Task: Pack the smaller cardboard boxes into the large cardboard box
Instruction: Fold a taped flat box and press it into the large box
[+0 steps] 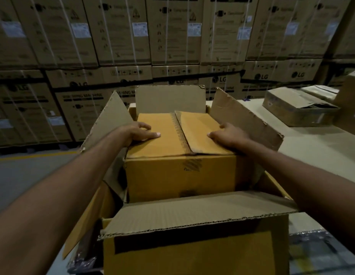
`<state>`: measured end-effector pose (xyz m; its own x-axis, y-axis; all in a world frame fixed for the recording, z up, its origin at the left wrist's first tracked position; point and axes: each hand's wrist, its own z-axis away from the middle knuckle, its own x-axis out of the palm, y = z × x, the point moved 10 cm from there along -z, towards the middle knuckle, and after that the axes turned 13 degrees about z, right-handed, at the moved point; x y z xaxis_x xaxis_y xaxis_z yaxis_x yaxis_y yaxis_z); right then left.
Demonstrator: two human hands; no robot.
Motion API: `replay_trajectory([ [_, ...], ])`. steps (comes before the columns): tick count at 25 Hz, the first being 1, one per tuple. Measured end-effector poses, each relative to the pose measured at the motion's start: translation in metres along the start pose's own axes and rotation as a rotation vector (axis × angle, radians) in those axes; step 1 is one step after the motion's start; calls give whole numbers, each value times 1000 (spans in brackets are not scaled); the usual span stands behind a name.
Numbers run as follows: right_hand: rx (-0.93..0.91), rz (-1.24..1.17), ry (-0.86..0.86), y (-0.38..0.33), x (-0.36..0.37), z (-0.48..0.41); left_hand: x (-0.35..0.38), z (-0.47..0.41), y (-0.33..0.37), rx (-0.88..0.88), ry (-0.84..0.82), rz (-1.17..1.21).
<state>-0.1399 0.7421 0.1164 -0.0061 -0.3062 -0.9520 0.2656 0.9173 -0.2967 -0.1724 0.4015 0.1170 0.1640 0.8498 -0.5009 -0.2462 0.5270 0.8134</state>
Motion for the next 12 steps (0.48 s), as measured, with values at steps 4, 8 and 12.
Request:
replay_trajectory([
  [4, -22, 110, -220, 19, 84, 6, 47, 0, -55, -87, -124, -289],
  [8, -80, 135, -338, 7, 93, -6, 48, -3, -59, -137, -147, -357],
  [12, -108, 308, -379, 4, 97, -14, 54, -8, -62, -123, -161, -481],
])
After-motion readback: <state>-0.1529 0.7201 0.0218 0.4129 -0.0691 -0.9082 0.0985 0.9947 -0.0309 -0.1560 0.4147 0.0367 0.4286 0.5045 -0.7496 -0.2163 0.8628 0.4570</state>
